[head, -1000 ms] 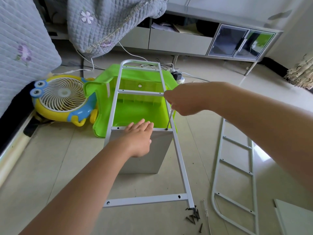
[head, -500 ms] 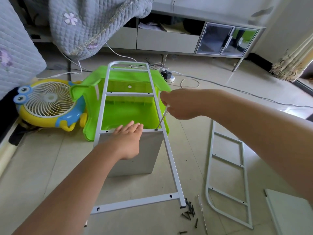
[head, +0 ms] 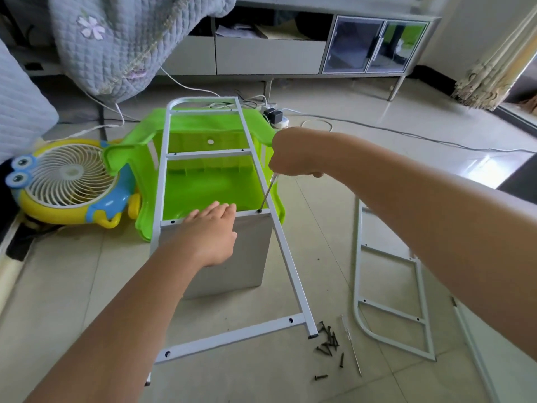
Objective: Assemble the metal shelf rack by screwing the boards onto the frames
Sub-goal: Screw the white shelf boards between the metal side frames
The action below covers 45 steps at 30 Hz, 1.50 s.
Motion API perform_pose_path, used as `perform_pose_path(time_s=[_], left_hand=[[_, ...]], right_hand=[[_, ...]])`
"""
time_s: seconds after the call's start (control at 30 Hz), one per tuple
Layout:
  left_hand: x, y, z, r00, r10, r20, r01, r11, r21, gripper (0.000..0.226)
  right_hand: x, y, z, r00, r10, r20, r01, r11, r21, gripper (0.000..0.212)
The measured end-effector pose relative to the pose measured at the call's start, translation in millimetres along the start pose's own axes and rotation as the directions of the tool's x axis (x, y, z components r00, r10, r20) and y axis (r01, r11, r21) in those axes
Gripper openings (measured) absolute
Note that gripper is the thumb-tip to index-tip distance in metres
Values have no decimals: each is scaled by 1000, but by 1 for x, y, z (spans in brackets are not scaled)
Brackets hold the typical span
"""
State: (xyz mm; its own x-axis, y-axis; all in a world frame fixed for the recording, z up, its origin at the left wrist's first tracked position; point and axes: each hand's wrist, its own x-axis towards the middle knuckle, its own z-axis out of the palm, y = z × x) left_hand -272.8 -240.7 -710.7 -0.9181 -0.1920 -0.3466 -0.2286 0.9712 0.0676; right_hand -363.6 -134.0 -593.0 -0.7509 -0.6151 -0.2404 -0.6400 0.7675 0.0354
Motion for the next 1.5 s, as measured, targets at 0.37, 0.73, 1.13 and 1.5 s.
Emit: perform_pose_path(time_s=[0.37, 0.73, 1.13, 1.5], left_hand=[[11, 35, 1, 985, -122, -119, 119, 992, -30, 58], [22, 55, 21, 957, -68, -283, 62, 998, -31, 56], [22, 61, 25, 947, -189, -260, 166, 980, -108, 67], [33, 56, 42, 817, -144, -558, 68, 986, -154, 73]], right_hand=[[-3, 107, 128, 886, 457, -75, -329, 734, 594, 16], [-22, 133, 309, 869, 428, 247, -487, 653, 581, 20], [-19, 132, 368, 975, 129, 180, -167, 963, 214, 20], [-27, 132, 370, 940, -284, 192, 263, 957, 126, 31]])
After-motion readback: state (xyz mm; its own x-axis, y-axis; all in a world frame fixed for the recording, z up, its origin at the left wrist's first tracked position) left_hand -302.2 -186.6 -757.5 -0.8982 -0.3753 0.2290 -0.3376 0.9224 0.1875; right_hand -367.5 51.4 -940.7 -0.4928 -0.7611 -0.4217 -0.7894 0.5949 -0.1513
